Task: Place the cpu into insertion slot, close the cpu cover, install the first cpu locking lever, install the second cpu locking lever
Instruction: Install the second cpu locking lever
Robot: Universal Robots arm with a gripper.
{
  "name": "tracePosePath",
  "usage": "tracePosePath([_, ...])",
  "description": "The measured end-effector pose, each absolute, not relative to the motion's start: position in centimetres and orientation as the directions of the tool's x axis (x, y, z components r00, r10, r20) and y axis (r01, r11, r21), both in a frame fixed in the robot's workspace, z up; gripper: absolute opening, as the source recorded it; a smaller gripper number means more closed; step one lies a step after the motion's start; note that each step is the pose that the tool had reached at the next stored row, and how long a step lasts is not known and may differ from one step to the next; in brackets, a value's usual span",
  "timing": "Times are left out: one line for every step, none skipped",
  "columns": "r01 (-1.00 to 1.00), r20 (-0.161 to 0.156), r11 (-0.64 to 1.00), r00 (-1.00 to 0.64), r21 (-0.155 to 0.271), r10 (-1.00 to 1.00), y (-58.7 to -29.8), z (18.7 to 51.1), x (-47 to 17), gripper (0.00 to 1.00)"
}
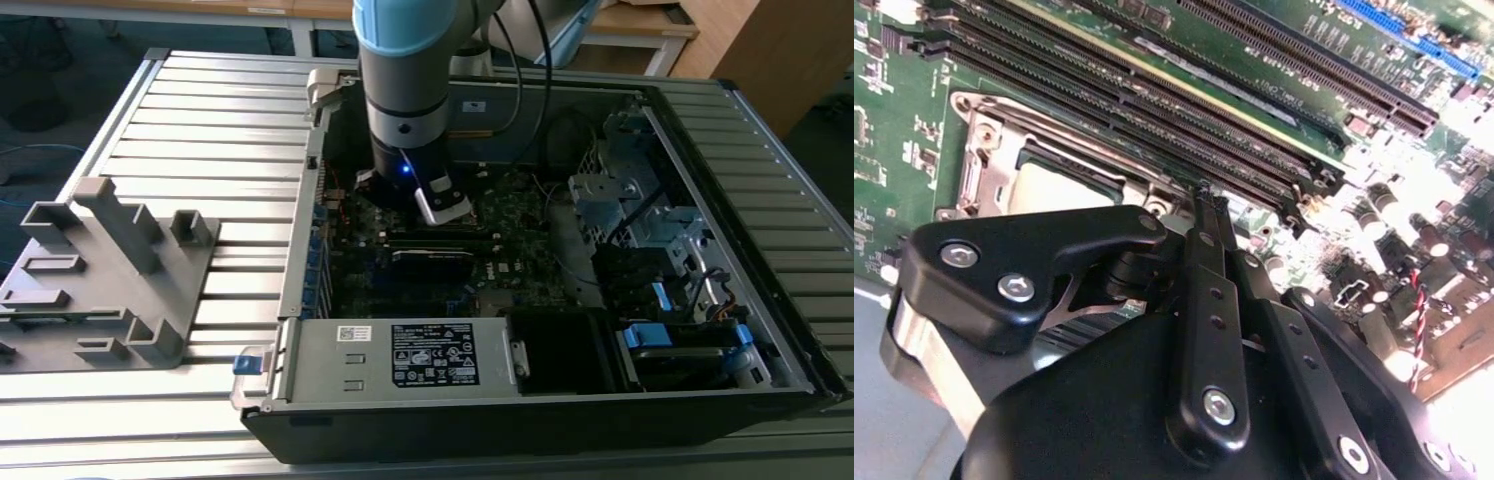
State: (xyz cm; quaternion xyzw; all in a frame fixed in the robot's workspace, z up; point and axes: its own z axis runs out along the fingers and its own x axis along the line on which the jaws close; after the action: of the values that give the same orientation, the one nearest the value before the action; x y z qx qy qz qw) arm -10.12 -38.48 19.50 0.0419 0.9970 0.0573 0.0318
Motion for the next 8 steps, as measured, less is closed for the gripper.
tracePosePath([0.08,-0.058,0.99,-0.994,0.12,0.087,-38.5,19.48,-10.17,0.11])
tracePosePath([0.08,-0.058,0.989,-0.994,0.123,0.088,-38.51,19.47,-10.25,0.11])
tracePosePath([0.08,-0.058,0.989,-0.994,0.126,0.088,-38.52,19.45,-10.36,0.11])
tracePosePath([0.08,-0.058,0.989,-0.994,0.128,0.088,-38.53,19.43,-10.47,0.11])
tracePosePath([0.08,-0.058,0.988,-0.994,0.129,0.088,-38.54,19.41,-10.6,0.11])
tracePosePath([0.08,-0.058,0.988,-0.994,0.13,0.088,-38.54,19.38,-10.71,0.11])
tracePosePath([0.08,-0.058,0.988,-0.994,0.131,0.088,-38.54,19.36,-10.79,0.11])
tracePosePath([0.08,-0.058,0.988,-0.994,0.132,0.088,-38.54,19.35,-10.82,0.11])
